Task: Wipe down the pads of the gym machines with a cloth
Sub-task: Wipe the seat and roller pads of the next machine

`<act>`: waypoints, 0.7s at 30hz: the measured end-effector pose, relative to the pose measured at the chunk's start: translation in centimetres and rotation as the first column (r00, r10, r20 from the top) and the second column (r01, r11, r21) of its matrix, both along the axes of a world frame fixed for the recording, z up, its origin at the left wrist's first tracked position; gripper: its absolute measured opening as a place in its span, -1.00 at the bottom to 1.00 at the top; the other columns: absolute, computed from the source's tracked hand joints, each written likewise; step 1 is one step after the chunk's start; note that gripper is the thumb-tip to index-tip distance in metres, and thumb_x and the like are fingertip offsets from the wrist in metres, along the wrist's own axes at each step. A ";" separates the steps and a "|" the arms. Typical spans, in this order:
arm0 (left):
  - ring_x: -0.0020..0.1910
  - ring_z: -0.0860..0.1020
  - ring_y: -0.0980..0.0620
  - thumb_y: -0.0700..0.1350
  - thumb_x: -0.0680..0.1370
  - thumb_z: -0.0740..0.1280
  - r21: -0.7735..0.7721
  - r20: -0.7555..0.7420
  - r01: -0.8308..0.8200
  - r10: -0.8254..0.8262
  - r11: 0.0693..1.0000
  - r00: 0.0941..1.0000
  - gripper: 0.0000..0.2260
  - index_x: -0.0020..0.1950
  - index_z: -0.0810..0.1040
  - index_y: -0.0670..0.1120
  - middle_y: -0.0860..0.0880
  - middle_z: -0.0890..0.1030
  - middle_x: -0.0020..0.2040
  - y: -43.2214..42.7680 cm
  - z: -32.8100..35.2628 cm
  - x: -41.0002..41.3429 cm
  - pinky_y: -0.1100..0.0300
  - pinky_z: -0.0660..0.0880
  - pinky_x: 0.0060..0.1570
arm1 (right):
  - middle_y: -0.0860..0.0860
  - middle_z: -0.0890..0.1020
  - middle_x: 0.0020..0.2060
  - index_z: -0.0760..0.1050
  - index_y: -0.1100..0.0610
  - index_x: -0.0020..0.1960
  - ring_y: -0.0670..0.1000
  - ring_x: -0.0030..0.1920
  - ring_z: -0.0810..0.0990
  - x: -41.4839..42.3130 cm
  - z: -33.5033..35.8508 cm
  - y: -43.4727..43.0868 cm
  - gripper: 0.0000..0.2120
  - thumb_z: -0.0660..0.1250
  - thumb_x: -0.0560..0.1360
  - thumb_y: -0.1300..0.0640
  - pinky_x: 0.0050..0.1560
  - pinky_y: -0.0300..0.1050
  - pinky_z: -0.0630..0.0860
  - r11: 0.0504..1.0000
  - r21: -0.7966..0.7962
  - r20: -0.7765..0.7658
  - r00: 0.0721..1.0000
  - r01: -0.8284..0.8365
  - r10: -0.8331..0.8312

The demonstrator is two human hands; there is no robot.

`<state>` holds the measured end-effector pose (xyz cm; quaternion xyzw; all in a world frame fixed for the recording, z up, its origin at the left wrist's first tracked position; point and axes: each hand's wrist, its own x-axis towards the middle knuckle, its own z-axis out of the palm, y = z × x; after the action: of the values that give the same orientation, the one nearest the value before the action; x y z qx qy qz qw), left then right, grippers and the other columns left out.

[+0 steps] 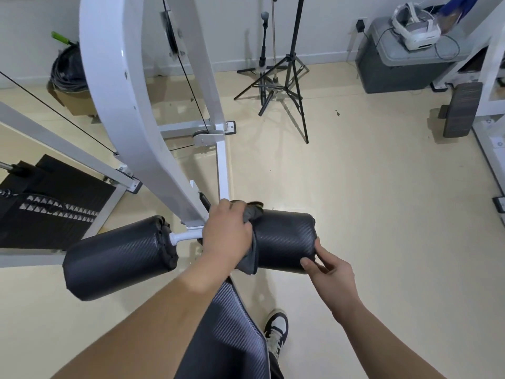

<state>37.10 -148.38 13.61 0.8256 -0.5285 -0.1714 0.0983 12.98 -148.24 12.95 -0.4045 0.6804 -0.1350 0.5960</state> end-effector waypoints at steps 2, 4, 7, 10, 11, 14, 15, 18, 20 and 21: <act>0.06 0.47 -0.16 -0.13 0.47 0.38 -0.027 0.003 0.078 -0.078 0.997 0.997 -0.74 0.16 0.58 -0.05 -0.10 0.51 0.07 2.0 0.2 -1.5 -0.02 0.52 -0.12 | -0.24 0.62 0.28 0.54 -0.05 0.43 -0.16 0.24 0.62 -0.2 0.4 -0.1 -0.44 0.49 0.49 0.30 0.17 -0.25 0.46 0.999 0.014 0.002 1.000 0.029 -0.029; 0.04 0.51 -0.15 -0.14 0.41 0.46 -0.037 -0.017 0.107 -0.108 0.994 0.994 -0.68 0.16 0.61 -0.04 -0.08 0.52 0.07 4.4 0.0 -1.7 0.00 0.55 -0.17 | -0.12 0.63 0.31 0.58 0.02 0.41 0.01 0.29 0.62 -0.3 1.2 -1.1 -0.47 0.53 0.47 0.22 0.24 -0.09 0.52 0.998 -0.001 -0.032 0.998 0.057 -0.057; 0.01 0.55 -0.12 -0.12 0.36 0.57 -0.038 -0.033 0.139 -0.140 0.990 0.990 -0.56 0.22 0.60 -0.03 -0.04 0.52 0.06 7.1 -0.9 -0.7 0.00 0.60 -0.21 | -0.17 0.52 0.32 0.41 -0.02 0.54 -0.01 0.29 0.58 0.6 1.8 -3.4 -0.29 0.57 0.45 -0.04 0.34 0.13 0.55 0.998 -0.029 -0.043 0.997 0.055 -0.057; 0.03 0.55 -0.11 -0.14 0.39 0.52 -0.053 -0.061 0.160 -0.163 0.986 0.985 -0.58 0.24 0.60 -0.02 -0.02 0.51 0.06 7.0 -0.8 -0.2 -0.04 0.60 -0.22 | -0.26 0.59 0.23 0.39 -0.11 0.56 -0.04 0.24 0.60 2.1 1.6 -4.2 -0.40 0.42 0.56 -0.09 0.24 0.07 0.62 0.997 -0.033 -0.090 0.993 -0.076 0.073; 0.06 0.53 -0.11 -0.15 0.43 0.47 -0.063 -0.073 0.122 -0.127 0.990 0.989 -0.62 0.24 0.60 -0.01 -0.03 0.51 0.07 6.0 -0.7 0.0 -0.04 0.59 -0.17 | -0.24 0.59 0.22 0.37 -0.11 0.57 -0.03 0.22 0.60 2.2 1.4 -4.2 -0.43 0.38 0.58 -0.10 0.24 0.04 0.61 0.995 -0.034 -0.113 0.989 -0.097 0.093; 0.08 0.47 -0.17 -0.14 0.49 0.34 -0.035 -0.034 -0.049 0.048 0.998 0.998 -0.73 0.19 0.59 -0.05 -0.10 0.50 0.06 1.5 0.0 -0.2 -0.05 0.53 -0.05 | -0.21 0.60 0.23 0.35 -0.16 0.57 0.00 0.23 0.61 1.9 0.6 -4.2 -0.43 0.35 0.58 -0.15 0.27 0.08 0.60 0.995 -0.006 -0.100 0.990 -0.095 0.094; 0.07 0.46 -0.18 -0.14 0.49 0.32 0.002 -0.001 -0.052 0.052 0.999 0.999 -0.74 0.17 0.59 -0.06 -0.11 0.50 0.06 0.1 0.0 -0.9 -0.05 0.51 -0.03 | -0.23 0.61 0.21 0.36 -0.17 0.57 0.00 0.23 0.61 1.8 0.5 -4.1 -0.43 0.36 0.58 -0.16 0.27 0.11 0.60 0.997 0.001 -0.081 0.994 -0.080 0.080; 0.10 0.47 -0.21 -0.11 0.51 0.30 0.053 -0.011 0.074 -0.074 0.996 0.997 -0.72 0.21 0.58 -0.04 -0.12 0.54 0.10 -2.8 0.8 -5.0 -0.02 0.49 -0.06 | -0.24 0.68 0.08 0.45 -0.20 0.49 -0.04 0.14 0.65 1.4 -0.1 -3.8 -0.54 0.36 0.59 -0.11 0.24 0.08 0.62 0.998 -0.026 -0.045 0.997 -0.064 0.062; 0.20 0.45 -0.18 -0.07 0.54 0.31 0.058 -0.078 0.190 -0.186 0.980 0.980 -0.68 0.29 0.53 0.00 -0.09 0.51 0.20 -3.1 1.2 -8.2 0.00 0.52 0.03 | -0.14 0.72 -0.07 0.62 -0.17 0.28 -0.01 -0.01 0.66 1.2 -0.4 -3.4 -0.73 0.34 0.60 -0.04 0.12 -0.04 0.63 0.997 -0.037 -0.032 0.998 -0.064 0.062; 0.25 0.41 -0.15 -0.06 0.54 0.32 0.061 -0.138 0.231 -0.221 0.971 0.965 -0.65 0.34 0.50 0.02 -0.07 0.48 0.24 -2.7 1.2 -9.2 0.00 0.53 0.09 | -0.06 0.70 -0.17 0.66 -0.10 0.12 0.03 -0.10 0.62 1.1 -0.5 -3.0 -0.83 0.33 0.60 0.01 0.02 -0.06 0.59 0.998 -0.043 -0.019 0.998 -0.055 0.054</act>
<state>27.92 -151.08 14.84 0.7500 -0.6048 -0.2554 0.0806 14.07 -151.25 12.43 -0.4369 0.6712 -0.1299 0.5846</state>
